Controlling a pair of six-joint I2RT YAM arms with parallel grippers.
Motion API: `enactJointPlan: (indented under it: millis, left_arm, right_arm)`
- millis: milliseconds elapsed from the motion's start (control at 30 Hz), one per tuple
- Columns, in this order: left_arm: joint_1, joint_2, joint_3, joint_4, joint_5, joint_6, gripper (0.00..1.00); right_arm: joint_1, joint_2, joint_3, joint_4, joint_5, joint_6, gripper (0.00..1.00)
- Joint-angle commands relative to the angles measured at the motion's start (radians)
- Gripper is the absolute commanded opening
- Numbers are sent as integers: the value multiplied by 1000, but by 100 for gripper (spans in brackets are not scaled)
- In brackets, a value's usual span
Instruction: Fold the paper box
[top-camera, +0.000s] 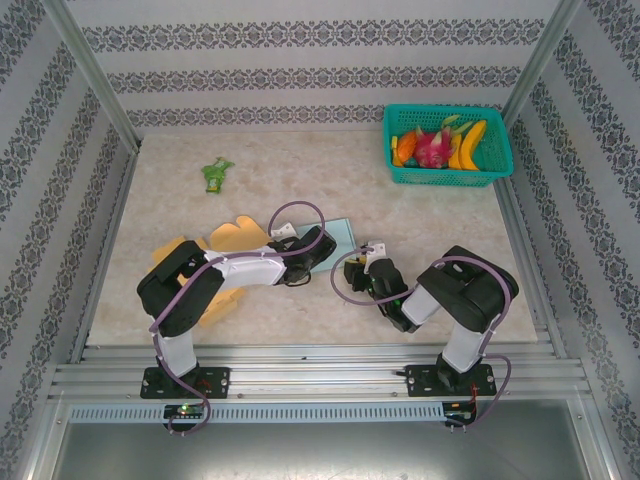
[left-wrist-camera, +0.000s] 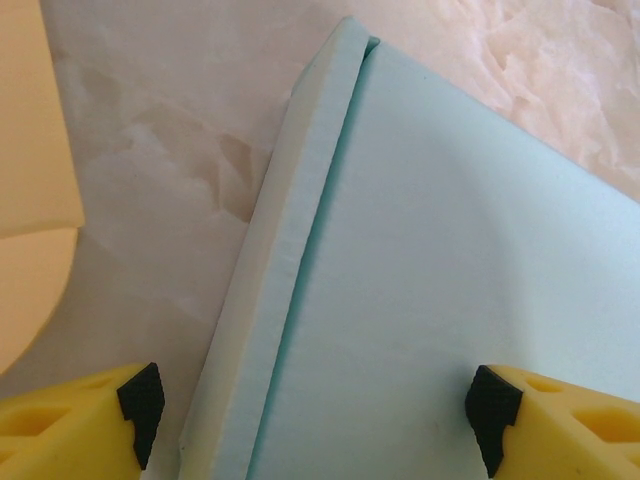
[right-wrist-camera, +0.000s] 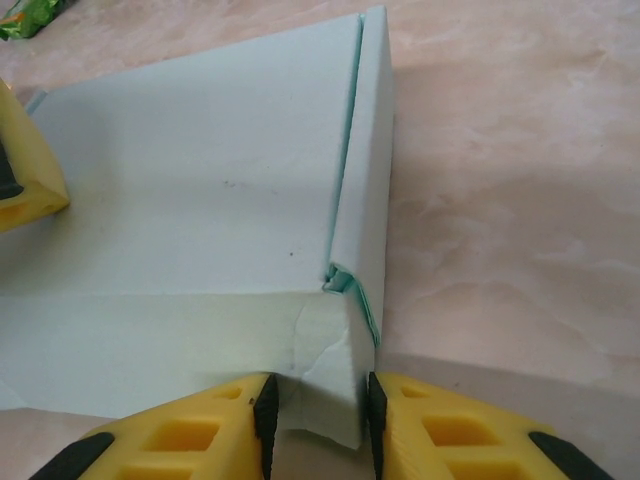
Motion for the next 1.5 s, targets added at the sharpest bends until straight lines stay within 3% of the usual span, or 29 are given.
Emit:
enactJointPlan:
  millis: [0,267,467,800,1467]
  left_arm:
    - [-3,103,-48,-229,159,64,82]
    - [1,105,-41,-243,155,54,82]
    - [6,107,-39,-243,159,46,82]
    - [6,93,-41,-249,153,46,82]
    - [3,87,-38,-209,206,91,81]
  right_arm:
    - [-29,-9,7,-72,-84,45,31]
    - [-107,-84,-22,-101,-224,162,33]
    - [-109,-164,-49,-158,-232,223,32]
    - [-110,-313,-19,-377,-233,297,21]
    - [-122,-45,184,-294,-291,296,15]
